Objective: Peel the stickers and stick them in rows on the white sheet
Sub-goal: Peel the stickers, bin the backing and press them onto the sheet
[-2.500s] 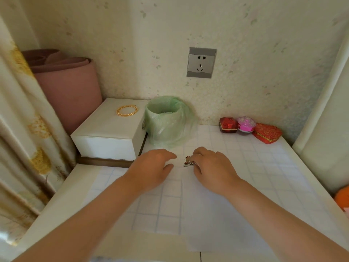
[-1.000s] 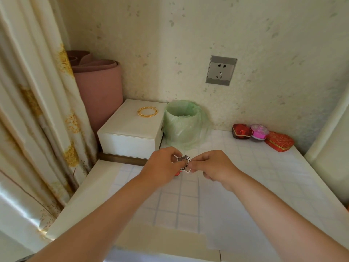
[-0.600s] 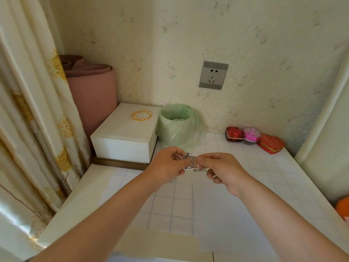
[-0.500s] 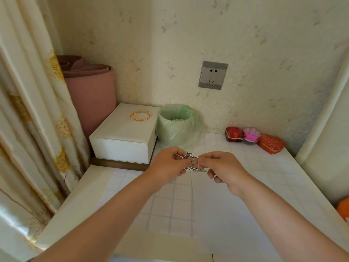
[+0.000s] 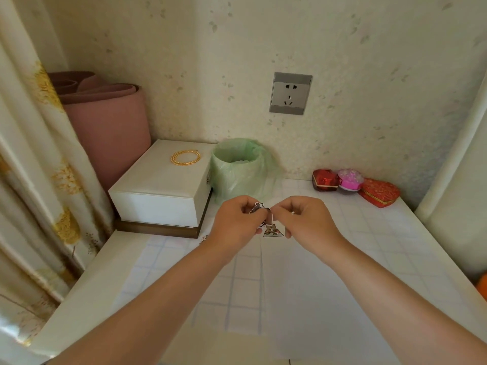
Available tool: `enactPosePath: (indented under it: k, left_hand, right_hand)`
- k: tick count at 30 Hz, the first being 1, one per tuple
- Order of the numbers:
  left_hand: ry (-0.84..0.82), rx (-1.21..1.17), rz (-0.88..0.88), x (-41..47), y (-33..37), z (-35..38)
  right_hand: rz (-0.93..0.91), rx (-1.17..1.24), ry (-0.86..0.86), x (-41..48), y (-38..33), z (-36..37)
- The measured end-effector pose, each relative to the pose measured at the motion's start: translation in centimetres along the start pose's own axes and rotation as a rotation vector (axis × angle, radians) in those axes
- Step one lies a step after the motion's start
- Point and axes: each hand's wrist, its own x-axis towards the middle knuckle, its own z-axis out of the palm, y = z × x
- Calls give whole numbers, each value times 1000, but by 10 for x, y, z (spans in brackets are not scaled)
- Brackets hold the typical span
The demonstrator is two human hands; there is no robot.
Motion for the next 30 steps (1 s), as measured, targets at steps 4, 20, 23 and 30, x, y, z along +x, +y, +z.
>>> enactPosePath:
  k: [4, 20, 23, 30]
  left_hand:
    - [-38, 17, 25, 1, 5, 2]
    - [-25, 87, -11, -3, 10, -1]
    - [-30, 82, -28, -3, 14, -4]
    - [-68, 93, -18, -4, 16, -5]
  right_hand:
    - [168, 207, -84, 1, -2, -12]
    - [61, 99, -58, 2, 3, -5]
    - [145, 204, -106, 4, 2, -6]
    - [124, 148, -103, 4, 3, -5]
